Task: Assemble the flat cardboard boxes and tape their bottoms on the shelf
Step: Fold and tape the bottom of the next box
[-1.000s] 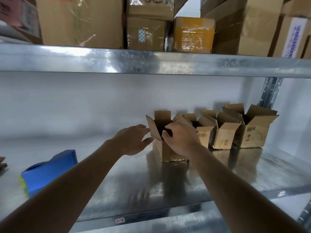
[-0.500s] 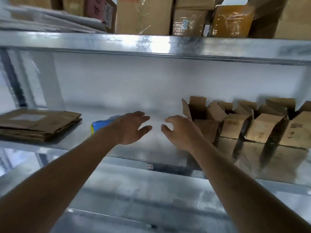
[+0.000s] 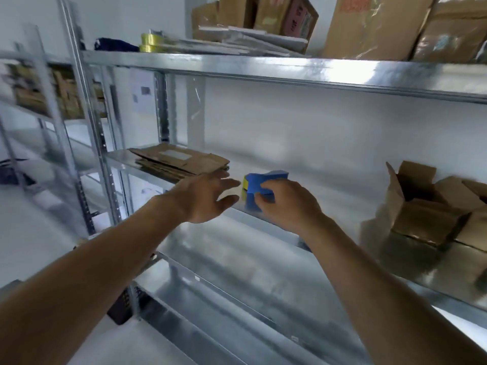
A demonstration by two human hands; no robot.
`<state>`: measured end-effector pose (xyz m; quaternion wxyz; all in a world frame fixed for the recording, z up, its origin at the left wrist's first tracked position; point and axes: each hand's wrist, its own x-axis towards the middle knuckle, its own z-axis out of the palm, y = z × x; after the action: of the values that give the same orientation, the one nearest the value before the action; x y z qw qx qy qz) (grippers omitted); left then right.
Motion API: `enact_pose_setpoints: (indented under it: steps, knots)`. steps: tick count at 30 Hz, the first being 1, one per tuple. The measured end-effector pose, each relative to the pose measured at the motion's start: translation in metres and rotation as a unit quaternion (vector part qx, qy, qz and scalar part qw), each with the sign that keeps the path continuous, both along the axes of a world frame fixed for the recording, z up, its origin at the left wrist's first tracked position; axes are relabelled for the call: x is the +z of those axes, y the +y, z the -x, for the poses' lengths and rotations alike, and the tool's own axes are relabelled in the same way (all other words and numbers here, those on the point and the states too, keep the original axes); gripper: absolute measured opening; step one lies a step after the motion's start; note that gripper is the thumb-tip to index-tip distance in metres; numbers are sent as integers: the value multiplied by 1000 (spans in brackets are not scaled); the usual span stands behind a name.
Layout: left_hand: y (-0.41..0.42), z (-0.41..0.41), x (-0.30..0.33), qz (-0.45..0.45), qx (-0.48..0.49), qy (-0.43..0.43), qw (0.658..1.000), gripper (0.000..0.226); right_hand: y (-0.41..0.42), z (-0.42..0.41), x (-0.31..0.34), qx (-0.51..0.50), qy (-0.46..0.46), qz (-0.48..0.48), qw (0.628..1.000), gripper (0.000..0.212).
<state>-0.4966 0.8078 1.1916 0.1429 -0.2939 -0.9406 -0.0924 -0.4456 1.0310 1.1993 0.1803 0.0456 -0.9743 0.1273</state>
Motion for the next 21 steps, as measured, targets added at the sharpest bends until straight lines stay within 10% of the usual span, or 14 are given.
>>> enact_pose_setpoints:
  steps: [9,21]
  knots:
    - [-132,50,0,9,14,-9,1000,46,-129,67,-8,52,6,-17,998,46]
    - [-244,183,-12,35,-10,-56,998,59,-228,180,-31,-20,-25,-19,999,44]
